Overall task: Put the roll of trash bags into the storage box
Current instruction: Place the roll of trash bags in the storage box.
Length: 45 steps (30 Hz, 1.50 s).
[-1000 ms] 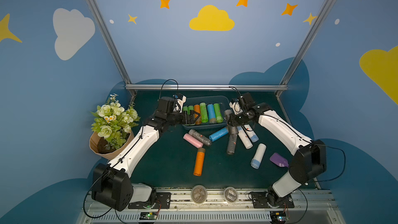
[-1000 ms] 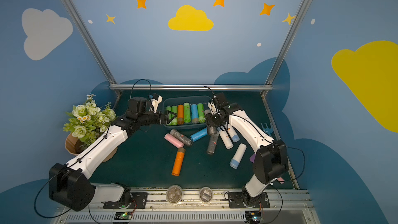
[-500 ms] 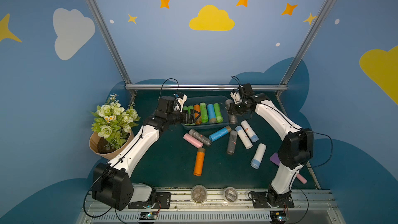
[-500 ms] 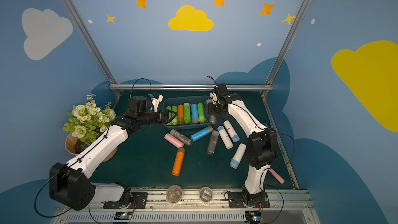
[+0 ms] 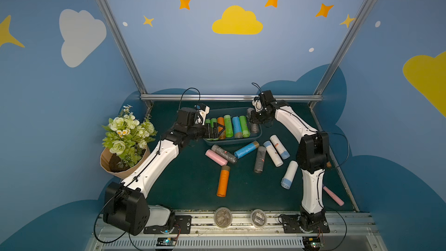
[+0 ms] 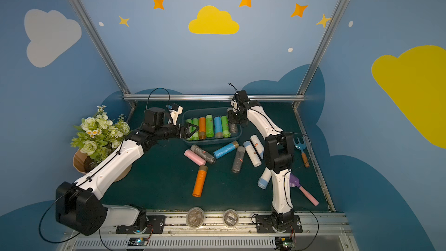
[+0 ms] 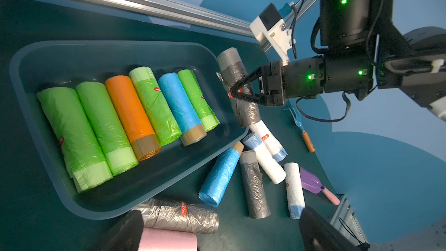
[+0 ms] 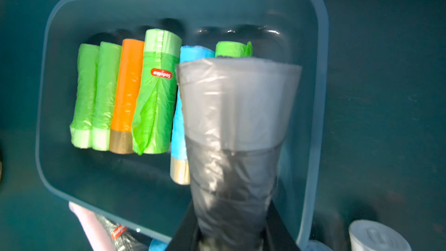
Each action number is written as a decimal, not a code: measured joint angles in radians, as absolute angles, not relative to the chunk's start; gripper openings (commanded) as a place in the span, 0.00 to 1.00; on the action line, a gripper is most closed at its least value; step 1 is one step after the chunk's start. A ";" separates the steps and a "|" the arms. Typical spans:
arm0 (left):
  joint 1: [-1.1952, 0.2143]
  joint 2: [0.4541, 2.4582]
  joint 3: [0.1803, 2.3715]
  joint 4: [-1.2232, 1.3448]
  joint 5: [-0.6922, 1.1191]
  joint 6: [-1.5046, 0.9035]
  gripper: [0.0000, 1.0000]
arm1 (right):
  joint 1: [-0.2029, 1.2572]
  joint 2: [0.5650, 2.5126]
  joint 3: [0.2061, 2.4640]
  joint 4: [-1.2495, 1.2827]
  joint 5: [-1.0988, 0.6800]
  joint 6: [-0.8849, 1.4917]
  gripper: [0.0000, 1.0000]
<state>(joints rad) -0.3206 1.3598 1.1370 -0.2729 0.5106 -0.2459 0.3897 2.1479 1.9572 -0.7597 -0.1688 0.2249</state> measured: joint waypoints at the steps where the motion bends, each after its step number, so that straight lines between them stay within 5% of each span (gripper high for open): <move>1: -0.321 1.360 1.137 -0.273 0.512 -0.247 1.00 | 0.390 2.158 1.967 -0.760 -0.167 0.228 0.25; 45: -0.321 1.392 1.137 -0.262 0.549 -0.285 1.00 | 0.358 2.431 2.162 -0.750 -0.144 0.244 0.31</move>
